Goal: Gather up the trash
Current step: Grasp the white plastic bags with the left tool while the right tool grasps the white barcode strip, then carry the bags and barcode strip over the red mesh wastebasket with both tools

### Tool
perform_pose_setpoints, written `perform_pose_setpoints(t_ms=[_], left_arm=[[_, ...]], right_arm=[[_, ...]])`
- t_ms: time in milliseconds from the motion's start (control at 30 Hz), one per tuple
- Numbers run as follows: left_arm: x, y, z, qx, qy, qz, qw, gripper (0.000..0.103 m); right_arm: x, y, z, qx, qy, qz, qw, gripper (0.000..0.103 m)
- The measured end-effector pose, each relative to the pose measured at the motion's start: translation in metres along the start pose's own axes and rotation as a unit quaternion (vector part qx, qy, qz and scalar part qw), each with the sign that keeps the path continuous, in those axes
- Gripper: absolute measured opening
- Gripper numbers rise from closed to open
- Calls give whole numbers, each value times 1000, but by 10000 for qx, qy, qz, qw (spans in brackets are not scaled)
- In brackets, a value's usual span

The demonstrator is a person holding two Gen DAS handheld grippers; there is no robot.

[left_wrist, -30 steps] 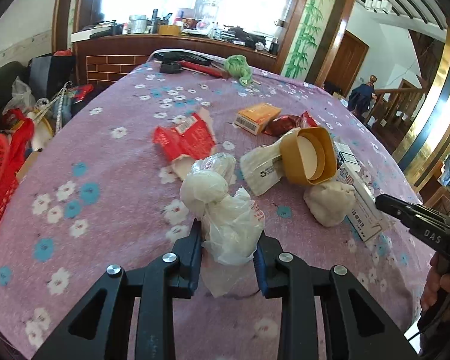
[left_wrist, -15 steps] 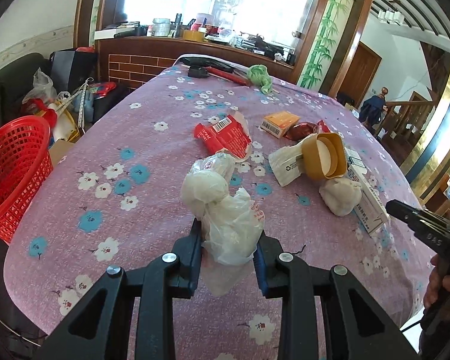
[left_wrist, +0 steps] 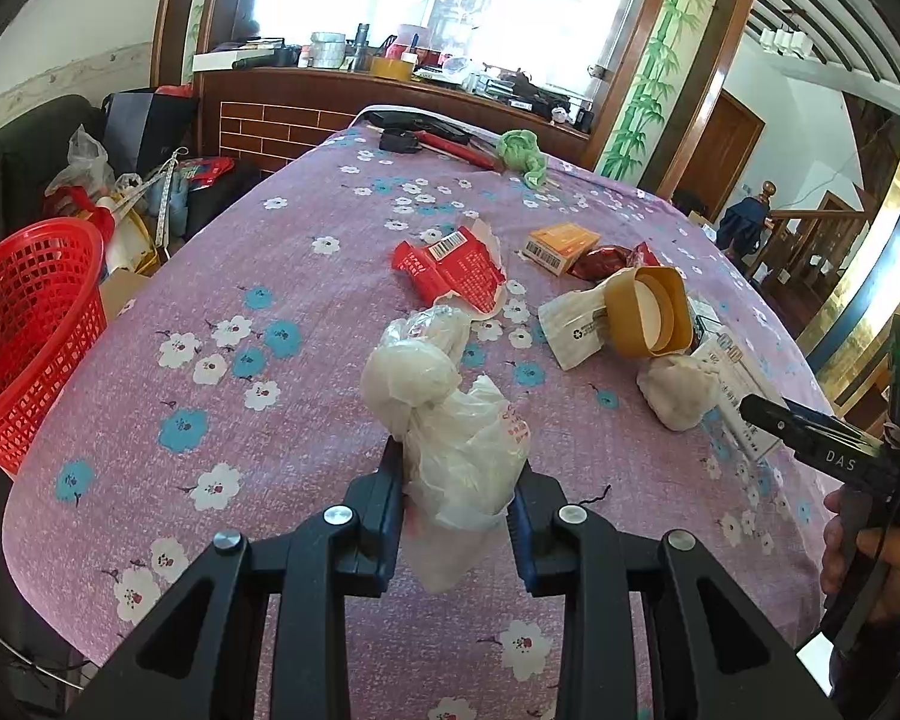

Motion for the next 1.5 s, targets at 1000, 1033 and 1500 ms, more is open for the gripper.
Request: perform_pose_setpoints(t_ms=[1000, 1033, 1500], left_arm=[[-1, -10, -13, -63, -79, 80, 9999, 32], [-2, -11, -15, -72, -86, 94, 9999, 32], [-5, -33, -56, -434, -243, 291, 9983, 32]], right_arm=[[-12, -52, -16, -1068, 236, 346, 9934, 14], [-14, -55, -22, -1137, 193, 365, 9927, 14], [-21, -44, -102, -1692, -279, 303, 9847, 14]])
Point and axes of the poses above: each gripper's, at about its wrist camera, not at the fingertips, and y roughly the way its jaws point, z to its right, x to its underside, the point moved 2 cm from there along y, roughly the way its jaws point, and after that the axes turned 4 degrees about y, right-handed, at the moved point
